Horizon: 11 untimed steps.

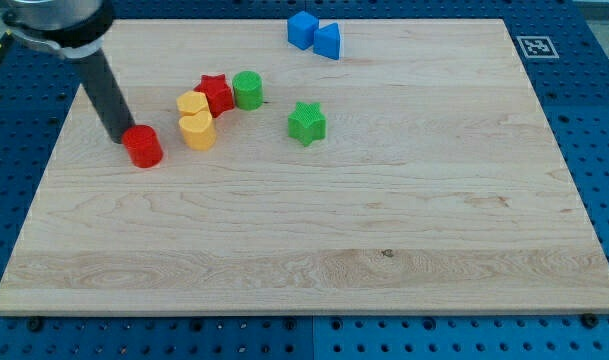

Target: Push the red circle to the bottom of the green star

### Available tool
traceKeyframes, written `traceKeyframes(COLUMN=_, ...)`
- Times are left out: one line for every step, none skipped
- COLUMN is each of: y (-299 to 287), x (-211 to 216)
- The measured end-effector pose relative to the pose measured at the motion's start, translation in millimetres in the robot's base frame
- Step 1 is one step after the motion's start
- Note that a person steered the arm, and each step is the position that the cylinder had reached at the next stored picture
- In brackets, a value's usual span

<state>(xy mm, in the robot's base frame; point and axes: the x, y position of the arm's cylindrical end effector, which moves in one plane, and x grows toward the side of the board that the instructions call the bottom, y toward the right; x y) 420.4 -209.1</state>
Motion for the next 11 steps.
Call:
traceKeyframes(y=18.3, x=9.9)
traceKeyframes(y=28.9, x=25.8)
traceKeyframes(y=29.0, x=46.5)
traceKeyframes(y=29.0, x=56.2)
traceKeyframes(y=29.0, x=58.7)
traceKeyframes(y=29.0, x=76.1)
traceKeyframes(y=29.0, x=82.4)
traceKeyframes(y=27.2, x=82.4)
traceKeyframes(y=23.9, x=82.4)
traceKeyframes(y=23.3, x=80.2)
traceKeyframes(y=23.3, x=79.0)
